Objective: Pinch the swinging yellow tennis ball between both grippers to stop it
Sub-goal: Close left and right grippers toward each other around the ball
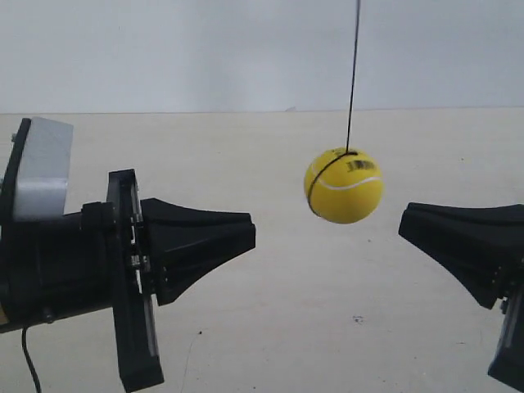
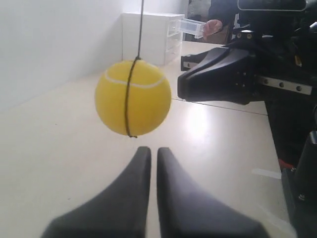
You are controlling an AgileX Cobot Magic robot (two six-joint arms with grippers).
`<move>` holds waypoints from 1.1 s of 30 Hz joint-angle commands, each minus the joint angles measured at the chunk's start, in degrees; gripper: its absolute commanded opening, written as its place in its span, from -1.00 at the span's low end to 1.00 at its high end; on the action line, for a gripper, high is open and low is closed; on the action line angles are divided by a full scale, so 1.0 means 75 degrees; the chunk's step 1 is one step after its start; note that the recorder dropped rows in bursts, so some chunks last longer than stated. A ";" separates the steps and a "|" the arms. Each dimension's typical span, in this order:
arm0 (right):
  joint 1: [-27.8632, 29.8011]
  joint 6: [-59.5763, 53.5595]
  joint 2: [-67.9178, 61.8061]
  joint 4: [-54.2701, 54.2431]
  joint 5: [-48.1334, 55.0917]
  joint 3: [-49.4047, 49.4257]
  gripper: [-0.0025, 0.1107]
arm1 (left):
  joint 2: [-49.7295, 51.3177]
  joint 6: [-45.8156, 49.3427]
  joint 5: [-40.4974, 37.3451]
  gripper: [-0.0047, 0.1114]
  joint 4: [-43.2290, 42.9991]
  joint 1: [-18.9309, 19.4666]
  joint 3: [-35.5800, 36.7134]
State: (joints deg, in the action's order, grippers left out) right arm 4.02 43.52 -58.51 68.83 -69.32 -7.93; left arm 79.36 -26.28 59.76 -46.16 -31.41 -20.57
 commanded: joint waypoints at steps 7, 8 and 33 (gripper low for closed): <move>0.0001 -0.0407 -0.0200 -0.0531 -0.0086 -0.0041 -0.96 | 0.0625 0.0068 -0.0187 -0.84 0.0302 -0.0086 -0.0564; 0.0001 -0.0441 -0.0265 -0.0622 -0.0086 -0.0078 -0.96 | 0.0724 0.0109 -0.0215 -0.84 0.0338 -0.0086 -0.0652; -0.1697 -0.0876 -0.0818 -0.0759 0.0586 -0.0407 -0.96 | 0.1190 0.0277 -0.0553 -0.84 0.0312 -0.0586 -0.1019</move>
State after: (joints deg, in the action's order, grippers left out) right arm -8.55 37.43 -64.64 62.74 -64.79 -10.72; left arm 88.16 -24.52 55.79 -43.60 -35.40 -27.91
